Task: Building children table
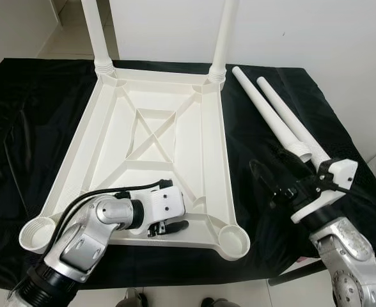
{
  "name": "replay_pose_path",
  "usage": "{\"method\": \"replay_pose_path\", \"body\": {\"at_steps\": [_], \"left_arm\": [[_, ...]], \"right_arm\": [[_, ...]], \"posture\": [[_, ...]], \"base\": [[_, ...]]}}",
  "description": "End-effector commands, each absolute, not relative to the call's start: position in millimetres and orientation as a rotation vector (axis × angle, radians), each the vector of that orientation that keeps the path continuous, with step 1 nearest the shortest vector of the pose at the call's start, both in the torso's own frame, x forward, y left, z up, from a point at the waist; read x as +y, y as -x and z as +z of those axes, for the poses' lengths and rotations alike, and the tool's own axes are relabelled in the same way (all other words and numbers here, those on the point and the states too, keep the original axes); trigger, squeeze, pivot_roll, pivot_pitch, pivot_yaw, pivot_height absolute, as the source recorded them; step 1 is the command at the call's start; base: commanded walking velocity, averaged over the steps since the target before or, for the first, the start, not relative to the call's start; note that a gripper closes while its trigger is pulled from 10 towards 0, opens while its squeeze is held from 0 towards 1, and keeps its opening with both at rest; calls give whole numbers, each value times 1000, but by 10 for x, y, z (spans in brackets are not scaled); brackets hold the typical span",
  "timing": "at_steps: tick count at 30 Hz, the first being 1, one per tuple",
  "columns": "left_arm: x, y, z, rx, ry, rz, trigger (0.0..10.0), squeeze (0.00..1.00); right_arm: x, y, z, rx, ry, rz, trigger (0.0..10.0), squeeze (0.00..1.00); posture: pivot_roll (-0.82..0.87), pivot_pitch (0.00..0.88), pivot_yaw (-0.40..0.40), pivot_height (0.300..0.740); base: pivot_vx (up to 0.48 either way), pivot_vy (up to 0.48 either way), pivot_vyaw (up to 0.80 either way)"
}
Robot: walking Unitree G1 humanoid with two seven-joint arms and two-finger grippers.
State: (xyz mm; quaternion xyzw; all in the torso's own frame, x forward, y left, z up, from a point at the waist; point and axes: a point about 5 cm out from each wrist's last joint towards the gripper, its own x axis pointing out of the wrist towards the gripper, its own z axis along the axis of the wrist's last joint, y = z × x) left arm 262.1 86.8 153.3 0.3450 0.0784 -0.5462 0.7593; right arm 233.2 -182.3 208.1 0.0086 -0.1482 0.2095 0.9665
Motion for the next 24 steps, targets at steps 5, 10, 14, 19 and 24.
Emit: {"method": "replay_pose_path", "body": {"at_steps": [5,10,14,19,24], "left_arm": [[745,-2711,1430,206,-673,-1030,10000,0],[689,-2728,1433,219,-638,-1009,10000,0],[666,-2771,1440,238,-597,-950,4784,0],[727,-2836,1441,267,-576,-865,0,0],[755,-2883,1435,308,-549,-786,0,0]], "right_arm": [[-1930,-2428,2185,-348,-30,318,10000,0],[-1933,-2448,2206,-363,-39,293,10000,0],[-1922,-2448,2204,-365,-43,286,10000,0],[-1928,-2437,2195,-363,-44,279,10000,0],[-1934,-2439,2195,-364,-49,264,10000,0]], "posture": [[-27,146,-19,740],[-27,150,-13,740],[-27,150,-13,740],[-27,155,-6,740],[-28,157,-2,740]], "base": [[0,0,0],[0,0,0],[0,0,0],[0,0,0],[0,0,0]]}}
